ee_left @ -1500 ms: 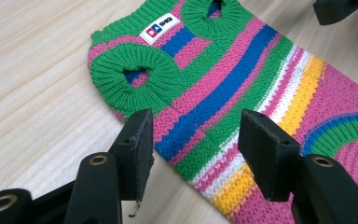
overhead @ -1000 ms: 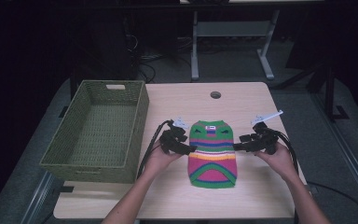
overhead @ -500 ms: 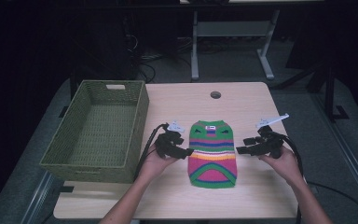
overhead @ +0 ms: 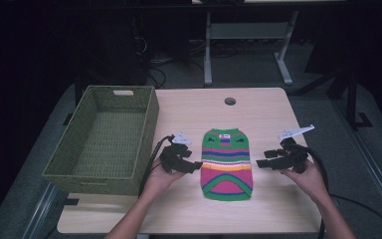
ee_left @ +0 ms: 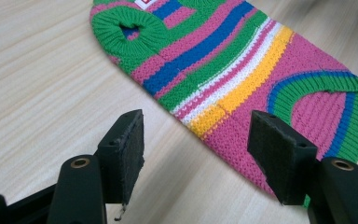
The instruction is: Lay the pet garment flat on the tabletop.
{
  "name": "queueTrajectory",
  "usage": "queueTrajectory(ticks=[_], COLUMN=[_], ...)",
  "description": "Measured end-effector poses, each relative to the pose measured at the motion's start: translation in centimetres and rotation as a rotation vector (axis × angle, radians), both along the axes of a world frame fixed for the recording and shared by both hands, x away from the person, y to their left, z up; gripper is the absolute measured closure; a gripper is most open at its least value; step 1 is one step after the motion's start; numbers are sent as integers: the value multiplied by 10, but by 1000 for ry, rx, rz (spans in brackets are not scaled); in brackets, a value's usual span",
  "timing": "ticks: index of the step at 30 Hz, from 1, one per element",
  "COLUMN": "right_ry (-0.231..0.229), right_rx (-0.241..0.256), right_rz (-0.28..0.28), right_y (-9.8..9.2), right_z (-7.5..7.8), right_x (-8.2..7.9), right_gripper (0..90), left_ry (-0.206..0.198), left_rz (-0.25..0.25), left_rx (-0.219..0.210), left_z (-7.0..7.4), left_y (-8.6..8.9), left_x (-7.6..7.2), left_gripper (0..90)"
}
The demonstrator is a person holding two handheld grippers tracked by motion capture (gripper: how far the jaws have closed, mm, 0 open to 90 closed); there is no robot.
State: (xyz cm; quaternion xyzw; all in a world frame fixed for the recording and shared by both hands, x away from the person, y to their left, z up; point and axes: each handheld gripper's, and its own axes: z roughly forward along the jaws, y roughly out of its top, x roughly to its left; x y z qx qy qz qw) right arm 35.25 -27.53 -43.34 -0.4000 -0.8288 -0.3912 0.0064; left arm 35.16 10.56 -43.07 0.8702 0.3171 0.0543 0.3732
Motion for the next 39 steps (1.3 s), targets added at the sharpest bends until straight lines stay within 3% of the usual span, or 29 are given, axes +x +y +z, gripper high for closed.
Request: queueTrajectory(ticks=[39], right_ry=[-15], right_rx=[1], right_rz=[-24], right_y=[-26], right_z=[-8], right_x=[-38], right_gripper=[326], left_ry=[20], left_rz=[0], left_rx=[10], left_z=[-10], left_y=[20], left_x=[-24], left_gripper=[301])
